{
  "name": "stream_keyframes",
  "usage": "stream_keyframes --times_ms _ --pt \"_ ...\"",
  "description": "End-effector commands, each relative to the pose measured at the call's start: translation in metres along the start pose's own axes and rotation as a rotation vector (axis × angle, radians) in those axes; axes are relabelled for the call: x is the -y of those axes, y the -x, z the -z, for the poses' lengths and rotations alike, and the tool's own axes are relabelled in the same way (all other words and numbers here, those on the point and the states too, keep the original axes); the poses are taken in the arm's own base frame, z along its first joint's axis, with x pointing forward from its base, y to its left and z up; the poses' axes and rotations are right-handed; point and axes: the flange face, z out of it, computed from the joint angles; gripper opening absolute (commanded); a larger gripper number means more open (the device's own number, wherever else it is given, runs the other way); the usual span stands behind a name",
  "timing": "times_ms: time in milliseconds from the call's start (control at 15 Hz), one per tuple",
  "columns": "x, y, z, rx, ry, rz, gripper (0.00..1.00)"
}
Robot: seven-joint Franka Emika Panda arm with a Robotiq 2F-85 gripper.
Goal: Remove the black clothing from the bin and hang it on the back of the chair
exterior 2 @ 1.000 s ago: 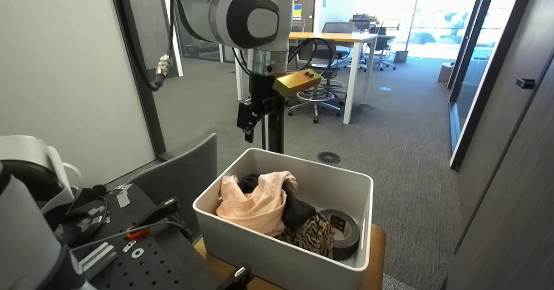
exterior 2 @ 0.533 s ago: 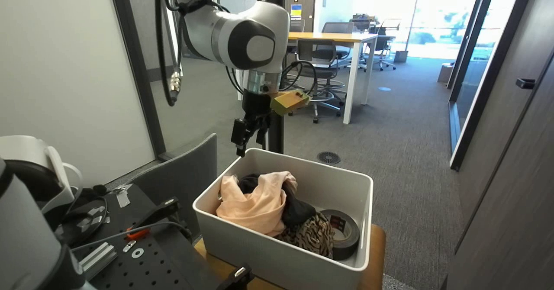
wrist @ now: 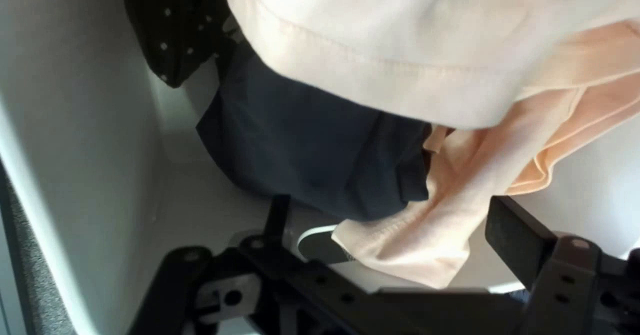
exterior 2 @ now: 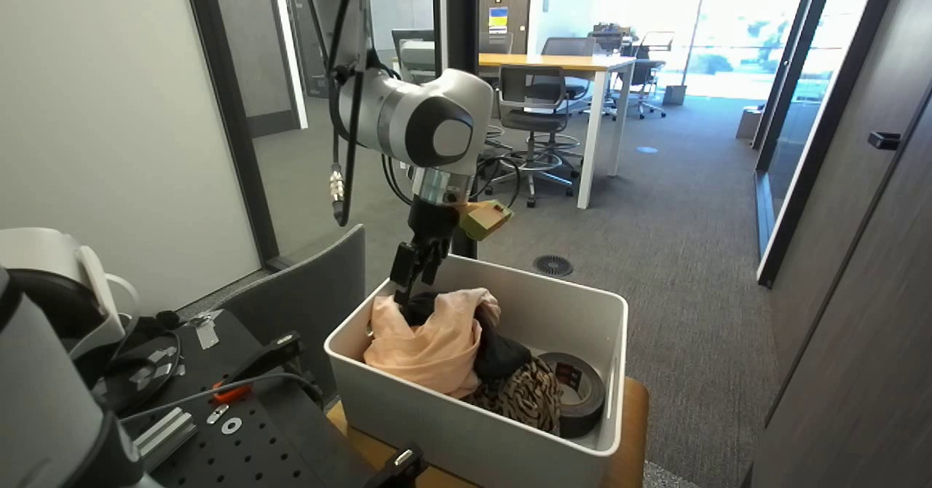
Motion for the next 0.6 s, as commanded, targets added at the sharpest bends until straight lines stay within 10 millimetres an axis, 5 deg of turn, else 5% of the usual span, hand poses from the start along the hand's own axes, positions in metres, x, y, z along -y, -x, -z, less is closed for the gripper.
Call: stream_keyframes --times_ms 0,533 --pt "-0.018 0.012 -0.012 0.027 -0.05 0.054 1.0" --pt "-0.038 0.029 -0.022 0.056 -0.078 0.092 1.0"
